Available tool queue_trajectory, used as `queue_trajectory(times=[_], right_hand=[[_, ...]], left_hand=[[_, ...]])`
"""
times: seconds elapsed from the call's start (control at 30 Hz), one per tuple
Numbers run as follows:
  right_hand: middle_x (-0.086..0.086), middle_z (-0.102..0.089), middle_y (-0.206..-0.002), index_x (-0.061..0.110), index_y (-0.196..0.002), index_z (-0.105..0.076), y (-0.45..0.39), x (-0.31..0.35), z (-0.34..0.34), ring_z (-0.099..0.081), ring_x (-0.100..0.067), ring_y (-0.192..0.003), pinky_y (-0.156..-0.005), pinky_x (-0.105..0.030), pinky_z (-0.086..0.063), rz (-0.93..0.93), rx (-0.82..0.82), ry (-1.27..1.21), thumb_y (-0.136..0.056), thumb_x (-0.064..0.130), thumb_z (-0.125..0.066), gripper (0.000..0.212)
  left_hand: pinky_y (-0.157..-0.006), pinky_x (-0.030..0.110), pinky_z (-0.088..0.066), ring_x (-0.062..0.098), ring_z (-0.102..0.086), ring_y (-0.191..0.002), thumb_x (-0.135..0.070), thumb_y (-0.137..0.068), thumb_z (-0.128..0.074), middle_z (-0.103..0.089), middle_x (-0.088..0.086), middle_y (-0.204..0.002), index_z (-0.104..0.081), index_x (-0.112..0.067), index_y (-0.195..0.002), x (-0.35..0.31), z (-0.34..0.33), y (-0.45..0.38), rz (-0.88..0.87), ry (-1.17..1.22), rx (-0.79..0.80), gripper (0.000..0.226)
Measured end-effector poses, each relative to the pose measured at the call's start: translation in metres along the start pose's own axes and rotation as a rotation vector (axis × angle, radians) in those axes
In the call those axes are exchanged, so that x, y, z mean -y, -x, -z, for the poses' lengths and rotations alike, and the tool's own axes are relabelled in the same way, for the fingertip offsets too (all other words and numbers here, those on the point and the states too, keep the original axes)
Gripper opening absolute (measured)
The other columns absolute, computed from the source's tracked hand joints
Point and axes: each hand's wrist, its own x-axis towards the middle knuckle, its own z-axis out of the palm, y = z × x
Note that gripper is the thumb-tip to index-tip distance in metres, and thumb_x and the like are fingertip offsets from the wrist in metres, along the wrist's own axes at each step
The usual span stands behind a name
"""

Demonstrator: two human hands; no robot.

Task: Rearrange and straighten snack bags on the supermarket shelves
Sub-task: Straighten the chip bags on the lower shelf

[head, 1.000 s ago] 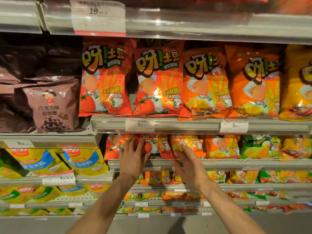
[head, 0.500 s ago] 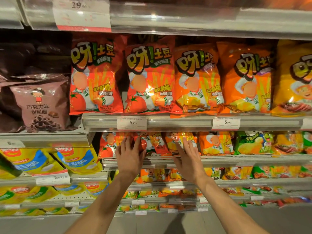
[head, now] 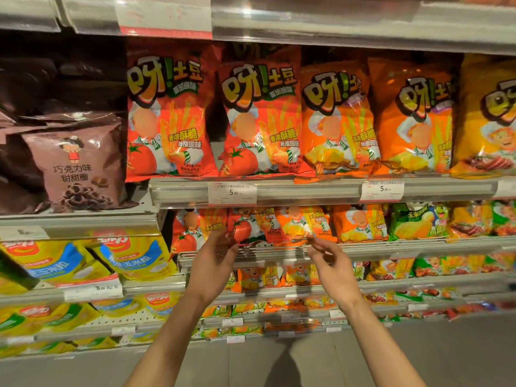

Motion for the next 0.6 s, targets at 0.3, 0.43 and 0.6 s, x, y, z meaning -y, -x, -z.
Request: queue_trajectory(times=[0.3, 0.43, 0.6], right_hand=[[0.010, -0.078, -0.089, 0.028, -0.110, -0.070, 0.041, -0.030, 0.036, -0.074, -0.008, -0.085, -0.077, -0.019, -0.054, -0.050, -0.075, -0.137, -0.100, 0.022, -0.063, 0.014], [0.005, -0.077, -0.096, 0.032, -0.107, -0.070, 0.031, -0.044, 0.075, -0.073, -0.015, -0.095, -0.090, -0.031, -0.055, -0.009, -0.063, -0.124, -0.098, 0.023, -0.063, 0.014], [-0.007, -0.075, -0.099, 0.023, -0.106, -0.070, 0.001, -0.058, 0.139, -0.069, -0.023, -0.089, -0.082, -0.036, -0.052, 0.024, 0.019, -0.165, -0.101, 0.011, -0.060, 0.016]], left_hand=[[-0.092, 0.029, -0.055, 0.006, -0.069, -0.105, -0.033, -0.098, -0.067, -0.073, -0.009, -0.112, -0.067, -0.036, -0.117, -0.015, -0.006, 0.046, 0.103, 0.315, -0.054, 0.020], [-0.094, 0.042, -0.056, 0.016, -0.072, -0.105, -0.033, -0.096, -0.071, -0.075, -0.007, -0.108, -0.070, -0.034, -0.112, -0.034, -0.027, 0.063, 0.117, 0.375, -0.129, 0.017], [-0.096, 0.041, -0.056, 0.011, -0.073, -0.099, -0.039, -0.093, -0.061, -0.078, -0.011, -0.100, -0.068, -0.032, -0.113, -0.076, -0.084, 0.077, 0.151, 0.329, -0.198, 0.022]])
